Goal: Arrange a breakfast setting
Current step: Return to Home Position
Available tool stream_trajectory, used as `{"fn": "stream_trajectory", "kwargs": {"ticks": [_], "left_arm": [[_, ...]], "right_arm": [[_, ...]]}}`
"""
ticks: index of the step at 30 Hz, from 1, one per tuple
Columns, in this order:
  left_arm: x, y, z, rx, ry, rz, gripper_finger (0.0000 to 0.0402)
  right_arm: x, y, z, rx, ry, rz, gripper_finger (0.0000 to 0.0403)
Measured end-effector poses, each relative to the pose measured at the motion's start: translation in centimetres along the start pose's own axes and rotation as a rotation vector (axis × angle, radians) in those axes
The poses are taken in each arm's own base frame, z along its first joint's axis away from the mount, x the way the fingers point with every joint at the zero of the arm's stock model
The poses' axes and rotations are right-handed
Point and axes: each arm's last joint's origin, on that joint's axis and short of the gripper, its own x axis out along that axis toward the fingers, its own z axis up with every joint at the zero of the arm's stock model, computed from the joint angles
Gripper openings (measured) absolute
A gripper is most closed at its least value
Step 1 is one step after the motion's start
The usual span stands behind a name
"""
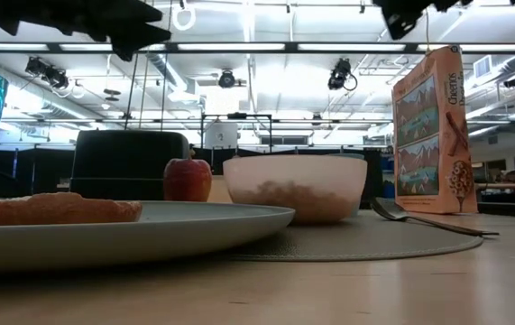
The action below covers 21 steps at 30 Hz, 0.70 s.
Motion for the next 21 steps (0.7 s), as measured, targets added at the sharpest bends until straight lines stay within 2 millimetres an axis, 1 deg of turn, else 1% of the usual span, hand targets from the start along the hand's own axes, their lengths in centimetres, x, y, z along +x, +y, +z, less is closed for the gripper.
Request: {"fn": "stream_trajectory", "kwargs": {"ticks": [4, 7, 11, 14, 16, 21], "left_arm": [[-1.5, 0.2, 0.3, 0.007, -0.014, 0.009, 0.0222], [-2.1, 0.3, 0.0, 0.015, -0.037, 0.01, 0.0212], [-2.1, 0.2, -1.7, 0.005, -0.041, 0.01, 0.0203], [-2.0, 0.2, -3.3, -0.013, -0.043, 0.009, 0.0196], [-1.9, 0.2, -4.2, -0.025, -0.05, 0.009, 0.0192], [-1.9, 0.2, -6.0, -0.064, -0.063, 0.014, 0.0182]], "right_arm": [[-1.4, 0.4, -1.2, -0.007, -0.066, 0.016, 0.0105], [-1.8, 0.4, -2.9, 0.007, -0.118, 0.019, 0.0081], [-1.7, 0.2, -5.6, 0.098, -0.124, 0.016, 0.0041], [-1.4, -0.1, -7.0, 0.14, -0.106, -0.001, 0.0011], [-1.2, -0.4, -7.4, 0.147, -0.106, -0.016, 0.0008], [-1.2, -0.8, -7.1, 0.119, -0.137, -0.006, 0.002]]}}
